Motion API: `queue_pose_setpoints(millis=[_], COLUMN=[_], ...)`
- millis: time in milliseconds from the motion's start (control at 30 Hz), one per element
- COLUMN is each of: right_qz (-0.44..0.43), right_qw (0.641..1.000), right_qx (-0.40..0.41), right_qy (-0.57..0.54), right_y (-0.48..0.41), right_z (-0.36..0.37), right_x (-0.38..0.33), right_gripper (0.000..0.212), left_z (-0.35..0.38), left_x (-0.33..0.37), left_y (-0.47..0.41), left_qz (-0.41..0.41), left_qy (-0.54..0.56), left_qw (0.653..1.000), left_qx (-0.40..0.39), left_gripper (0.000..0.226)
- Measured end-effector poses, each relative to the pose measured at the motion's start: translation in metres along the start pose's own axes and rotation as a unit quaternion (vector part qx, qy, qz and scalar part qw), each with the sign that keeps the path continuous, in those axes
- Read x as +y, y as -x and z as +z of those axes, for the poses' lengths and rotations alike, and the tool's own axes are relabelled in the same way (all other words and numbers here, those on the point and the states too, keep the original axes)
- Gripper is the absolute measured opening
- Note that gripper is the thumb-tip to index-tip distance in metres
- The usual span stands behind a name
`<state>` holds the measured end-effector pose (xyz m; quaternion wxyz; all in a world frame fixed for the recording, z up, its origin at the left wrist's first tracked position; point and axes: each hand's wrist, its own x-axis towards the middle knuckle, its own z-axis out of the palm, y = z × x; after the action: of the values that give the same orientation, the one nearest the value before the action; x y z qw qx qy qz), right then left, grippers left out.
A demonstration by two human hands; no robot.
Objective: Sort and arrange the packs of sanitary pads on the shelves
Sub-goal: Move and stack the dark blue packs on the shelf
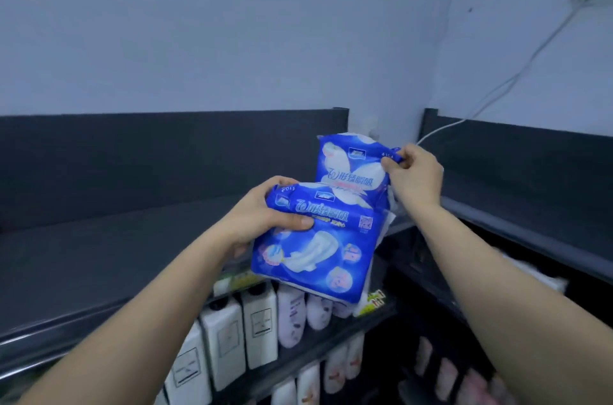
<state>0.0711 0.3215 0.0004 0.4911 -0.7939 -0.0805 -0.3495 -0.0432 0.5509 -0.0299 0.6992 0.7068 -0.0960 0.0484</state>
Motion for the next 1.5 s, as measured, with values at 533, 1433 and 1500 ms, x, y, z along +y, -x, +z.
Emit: queue_pose_setpoints(millis=[533,1433,1500], right_qz=[0.07,0.238,0.242], right_qw=[0.983,0.884,0.882], right_qx=[0.091,0.277,0.286], right_qy=[0.143,0.291,0.286], right_y=[-0.067,-0.072,-0.071], right_z=[-0.303,-0.578,-0.583], right_x=[0.192,0.336,0.341], right_gripper=[0.033,0.035,0.035], left_z=[0.327,0.612,0.625], left_x=[-0.032,-0.041,-0.049], left_y=[-0.119,-0.307,-0.312], left_qz=[-0.032,-0.04,-0.041], left_qy=[0.076,0.057,0.059], left_qw=[0.976,0.944,0.948], left_qx=[-0.202,-0.321,-0.311], left_gripper=[0.073,0.052,0.052])
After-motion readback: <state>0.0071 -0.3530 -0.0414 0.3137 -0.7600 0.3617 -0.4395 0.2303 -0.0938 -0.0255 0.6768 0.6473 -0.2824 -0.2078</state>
